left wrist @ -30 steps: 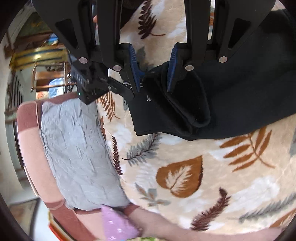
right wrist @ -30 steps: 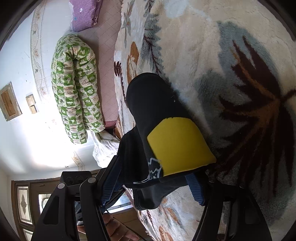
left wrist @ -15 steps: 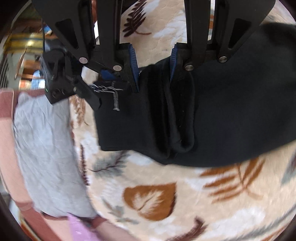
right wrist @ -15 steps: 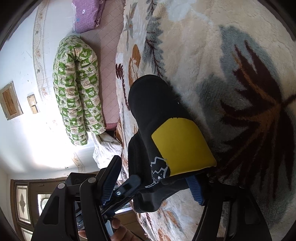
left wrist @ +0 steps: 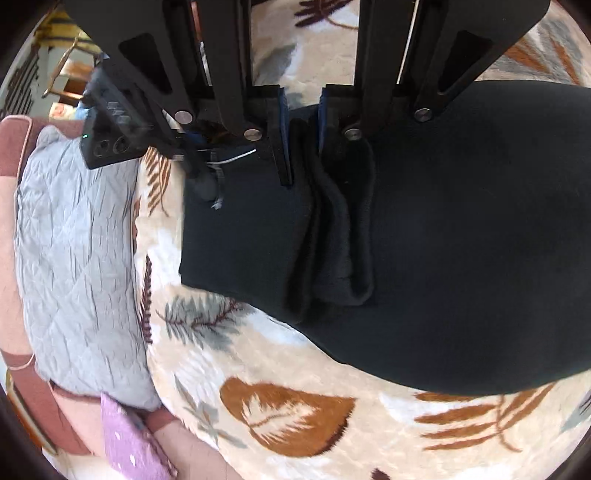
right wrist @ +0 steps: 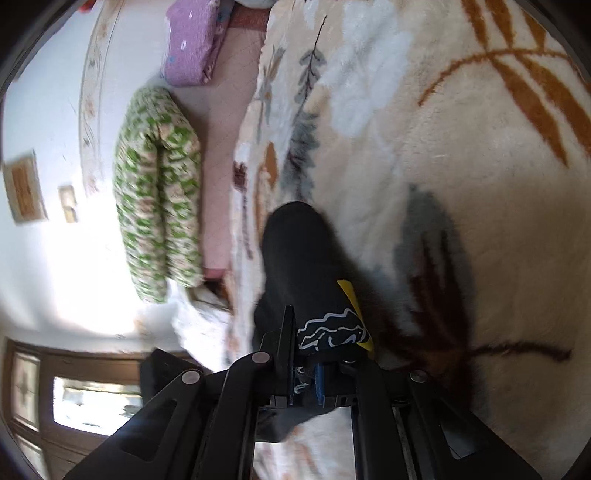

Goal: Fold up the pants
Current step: 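Open both grippers and release the folded pants onto the bed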

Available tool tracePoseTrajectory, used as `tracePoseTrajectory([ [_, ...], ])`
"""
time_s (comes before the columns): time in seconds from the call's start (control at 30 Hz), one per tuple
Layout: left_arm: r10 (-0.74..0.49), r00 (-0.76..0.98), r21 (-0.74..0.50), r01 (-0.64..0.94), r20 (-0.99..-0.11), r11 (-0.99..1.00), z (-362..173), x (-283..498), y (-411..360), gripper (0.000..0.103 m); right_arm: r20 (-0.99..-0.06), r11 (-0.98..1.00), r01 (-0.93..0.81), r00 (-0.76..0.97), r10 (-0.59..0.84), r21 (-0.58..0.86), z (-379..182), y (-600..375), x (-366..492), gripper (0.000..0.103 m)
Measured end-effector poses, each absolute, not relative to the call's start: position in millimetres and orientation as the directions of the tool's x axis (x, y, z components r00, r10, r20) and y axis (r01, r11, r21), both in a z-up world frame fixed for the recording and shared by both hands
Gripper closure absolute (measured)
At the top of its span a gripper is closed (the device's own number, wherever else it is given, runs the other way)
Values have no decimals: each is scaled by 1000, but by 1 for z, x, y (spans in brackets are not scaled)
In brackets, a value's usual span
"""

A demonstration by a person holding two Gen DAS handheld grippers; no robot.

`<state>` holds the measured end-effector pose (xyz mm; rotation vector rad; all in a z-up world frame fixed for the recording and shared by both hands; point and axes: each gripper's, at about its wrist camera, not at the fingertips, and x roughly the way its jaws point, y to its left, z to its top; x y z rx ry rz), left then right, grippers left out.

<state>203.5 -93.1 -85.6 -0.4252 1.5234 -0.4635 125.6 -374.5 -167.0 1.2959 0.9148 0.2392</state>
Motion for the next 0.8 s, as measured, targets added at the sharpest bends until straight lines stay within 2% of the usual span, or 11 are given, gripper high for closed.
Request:
tracePoseTrajectory([
  [0.07,-543,15,-543,6,-840,840,-88,203,-92,92,-501,384,326,625,599,864,-175,-372,129,100],
  [0.13,-555,31,-556,-4,-831,831,-89,203,-91,92,-512,438,287,628,585,852,-176,-370,133,100],
  [0.23,-610,34,-611,-55,-792,790,-87,201,-80,92,-533,465,286,612,584,838,-168,-365,137,94],
  [0.3,-636,28,-636,-87,-771,767,-81,195,-68,91,-488,368,321,597,637,873,-171,-375,135,90],
  [0.43,-618,31,-618,-93,-786,781,-64,181,-43,86,-372,159,371,621,690,915,-167,-399,114,45],
  [0.47,-603,31,-603,-94,-797,792,-62,179,-37,86,-365,152,366,629,686,918,-160,-405,105,41],
  [0.53,-591,44,-592,-105,-805,799,-55,175,-15,86,-367,155,361,643,672,919,-148,-413,92,40],
  [0.63,-628,105,-636,-104,-771,764,-35,175,27,86,-395,220,338,643,656,915,-127,-413,76,39],
  [0.8,-558,226,-593,-132,-798,794,-7,182,116,86,-536,575,87,494,685,814,-78,-319,83,37],
])
